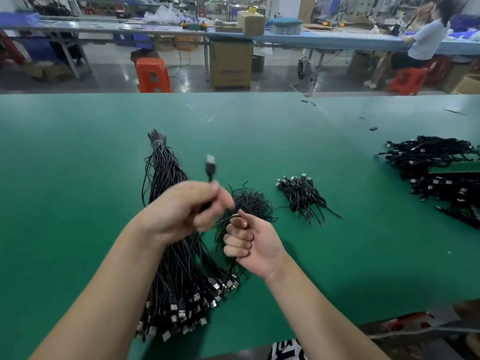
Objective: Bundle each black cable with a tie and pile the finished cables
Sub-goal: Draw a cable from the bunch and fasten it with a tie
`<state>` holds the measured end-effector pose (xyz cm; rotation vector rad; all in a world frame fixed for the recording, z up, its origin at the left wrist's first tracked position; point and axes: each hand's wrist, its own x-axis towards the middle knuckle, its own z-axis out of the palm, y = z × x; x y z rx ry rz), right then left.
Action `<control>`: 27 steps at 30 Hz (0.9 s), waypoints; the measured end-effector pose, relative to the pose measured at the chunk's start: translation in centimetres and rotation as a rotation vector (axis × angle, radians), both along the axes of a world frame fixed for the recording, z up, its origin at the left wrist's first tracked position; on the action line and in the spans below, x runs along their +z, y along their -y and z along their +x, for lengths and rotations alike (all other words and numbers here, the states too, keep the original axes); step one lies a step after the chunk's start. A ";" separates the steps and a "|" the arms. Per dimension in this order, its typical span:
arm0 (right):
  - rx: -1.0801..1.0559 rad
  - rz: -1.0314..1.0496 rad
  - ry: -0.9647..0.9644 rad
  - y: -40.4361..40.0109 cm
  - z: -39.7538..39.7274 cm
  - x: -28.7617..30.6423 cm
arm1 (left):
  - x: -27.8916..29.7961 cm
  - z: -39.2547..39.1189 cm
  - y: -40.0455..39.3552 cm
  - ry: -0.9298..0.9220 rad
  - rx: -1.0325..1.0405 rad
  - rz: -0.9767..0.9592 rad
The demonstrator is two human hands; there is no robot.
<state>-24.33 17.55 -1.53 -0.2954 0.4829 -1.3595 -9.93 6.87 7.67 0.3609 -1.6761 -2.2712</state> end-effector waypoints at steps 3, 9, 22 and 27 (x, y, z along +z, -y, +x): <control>-0.018 0.009 -0.103 -0.4 -0.6 0.3 | -0.1 1.3 0.6 0.258 -0.388 -0.380; 0.020 -0.042 -0.291 -0.8 -0.9 1.3 | -0.8 0.2 -0.1 0.803 -0.181 -0.796; -0.109 -0.095 -0.696 -1.1 0.3 2.1 | -3.6 -1.8 -1.4 0.180 0.396 -0.091; -0.082 -0.040 -0.973 -0.8 0.8 1.8 | -2.7 -2.5 -0.9 0.009 0.494 0.261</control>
